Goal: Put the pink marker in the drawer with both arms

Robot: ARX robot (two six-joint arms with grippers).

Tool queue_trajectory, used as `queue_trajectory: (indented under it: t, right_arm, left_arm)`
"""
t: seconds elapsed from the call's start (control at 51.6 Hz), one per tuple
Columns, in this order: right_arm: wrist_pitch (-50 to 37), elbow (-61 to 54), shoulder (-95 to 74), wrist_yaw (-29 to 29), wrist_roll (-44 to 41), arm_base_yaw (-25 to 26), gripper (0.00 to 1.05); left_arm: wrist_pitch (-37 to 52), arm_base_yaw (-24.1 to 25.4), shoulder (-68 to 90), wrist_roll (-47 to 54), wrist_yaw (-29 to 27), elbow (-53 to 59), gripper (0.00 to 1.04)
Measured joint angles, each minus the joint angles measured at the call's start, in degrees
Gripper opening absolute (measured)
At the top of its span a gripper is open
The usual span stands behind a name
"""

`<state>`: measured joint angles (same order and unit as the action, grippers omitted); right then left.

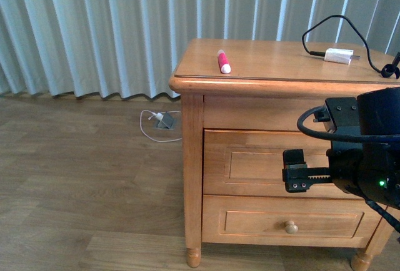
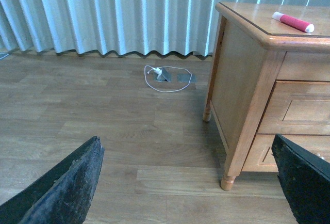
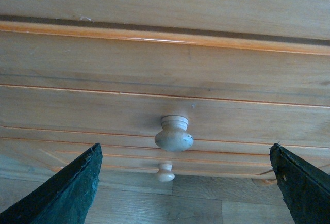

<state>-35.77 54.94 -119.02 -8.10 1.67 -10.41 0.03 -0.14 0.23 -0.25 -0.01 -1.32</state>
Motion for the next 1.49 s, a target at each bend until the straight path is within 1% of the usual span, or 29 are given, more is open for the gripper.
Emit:
queue_trajectory:
  t: [0.368,1.104,1.143,1.22,1.24,1.298,1.317,1.375,1.395,1.492]
  right_arm:
    - [0.04,6.05,-6.56,-1.03,-0.20,0.11,0.96]
    - [0.94,8.35,-9.22,-1.44,0.04,1.05,0.95]
    - [0.94,8.35,-9.22,-1.46,0.04,1.07,0.89]
    - [0.90,8.35,-9.22,-1.49,0.04,1.20,0.71]
    - [0.90,8.35,-9.22,-1.46,0.07,1.25,0.70]
    - [1.01,8.35,-9.22,-1.16,0.17,1.36,0.59]
    - [1.03,8.35,-9.22,-1.05,0.22,1.38,0.57]
    - [1.42,8.35,-9.22,-0.74,0.55,1.36,0.47]
    - [1.51,8.37,-9.22,-0.72,0.61,1.36,0.45]
    - [2.95,8.59,-9.20,0.57,2.16,1.29,0.29]
  left_arm:
    - [0.00,0.00,0.00,0.00,0.00,0.00,0.99]
    - [0.00,0.00,0.00,0.00,0.00,0.00,0.99]
    - [0.00,0.00,0.00,0.00,0.00,0.00,0.99]
    - [0.00,0.00,0.00,0.00,0.00,0.00,0.99]
    - [0.00,0.00,0.00,0.00,0.00,0.00,0.99]
    - [0.00,0.00,0.00,0.00,0.00,0.00,0.99]
    - [0.00,0.00,0.00,0.00,0.00,0.00,0.99]
    - [0.00,0.00,0.00,0.00,0.02,0.00,0.99]
    - [0.00,0.00,0.00,0.00,0.00,0.00,0.99]
    - [0.00,0.00,0.00,0.00,0.00,0.00,0.99]
